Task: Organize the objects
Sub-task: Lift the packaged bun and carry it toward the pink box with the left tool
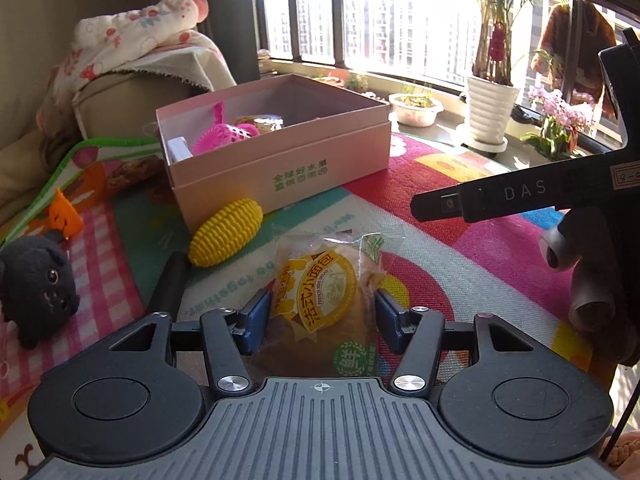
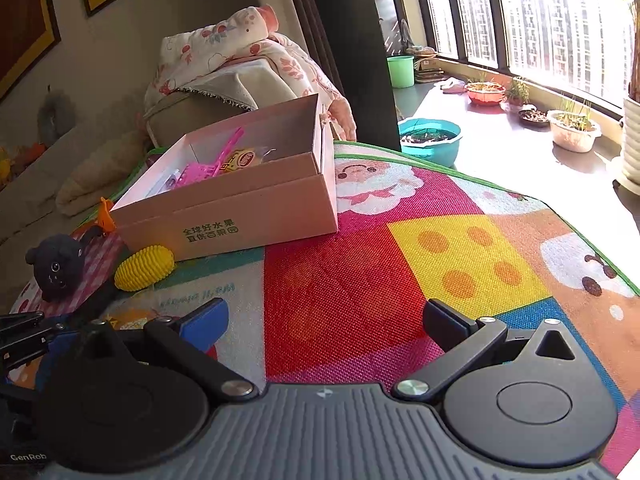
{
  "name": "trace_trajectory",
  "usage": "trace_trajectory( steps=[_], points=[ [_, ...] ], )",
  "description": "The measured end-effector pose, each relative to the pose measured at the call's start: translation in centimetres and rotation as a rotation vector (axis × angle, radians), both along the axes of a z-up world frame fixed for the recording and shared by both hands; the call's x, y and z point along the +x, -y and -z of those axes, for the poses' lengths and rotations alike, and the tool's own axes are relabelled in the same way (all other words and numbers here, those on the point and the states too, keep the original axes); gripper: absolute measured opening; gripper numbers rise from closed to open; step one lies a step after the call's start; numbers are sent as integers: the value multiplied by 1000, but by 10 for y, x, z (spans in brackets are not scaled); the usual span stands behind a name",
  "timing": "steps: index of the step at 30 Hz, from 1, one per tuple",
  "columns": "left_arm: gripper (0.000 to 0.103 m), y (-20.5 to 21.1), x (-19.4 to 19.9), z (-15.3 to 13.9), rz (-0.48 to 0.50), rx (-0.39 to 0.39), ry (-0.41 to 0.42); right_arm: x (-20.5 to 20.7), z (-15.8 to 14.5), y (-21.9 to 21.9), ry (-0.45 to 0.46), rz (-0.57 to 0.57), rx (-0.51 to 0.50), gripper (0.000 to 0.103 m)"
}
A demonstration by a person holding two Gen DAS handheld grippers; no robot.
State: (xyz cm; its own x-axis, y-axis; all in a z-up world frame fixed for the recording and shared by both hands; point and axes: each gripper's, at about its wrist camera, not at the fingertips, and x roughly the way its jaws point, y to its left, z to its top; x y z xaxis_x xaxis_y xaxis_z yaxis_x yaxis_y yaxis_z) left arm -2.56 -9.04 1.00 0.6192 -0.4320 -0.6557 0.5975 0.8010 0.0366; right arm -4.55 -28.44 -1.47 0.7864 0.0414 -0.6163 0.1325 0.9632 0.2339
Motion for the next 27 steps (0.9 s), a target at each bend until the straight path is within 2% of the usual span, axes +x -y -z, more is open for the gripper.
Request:
trace_trajectory(
  steps=[2,5,9,13,17,23,27],
  points=[
    [60,-10,-4,-3,-10,-27,-7,3,-2,-6,-14,-25,-16,103],
    [60,-32,-14,-10,-50,-22,30,6,-7,-22,-17,-95,-43,103],
    [59,-74,-20,-21,-166,-58,53,13,-15,-49,6,-161,-115,103],
    [59,-111,-17,-31,-287,-111,67,27,-18,-67,-4,-195,-127,103],
    [59,-137,-7,-33,-376,-179,42,43,-21,-85,-13,-225,-148,103],
    [59,-151,0,-26,-418,-244,6,65,-20,-106,-22,-249,-164,103],
    [59,-153,0,-23,-424,-246,2,89,-12,-117,-62,-237,-124,103]
  ],
)
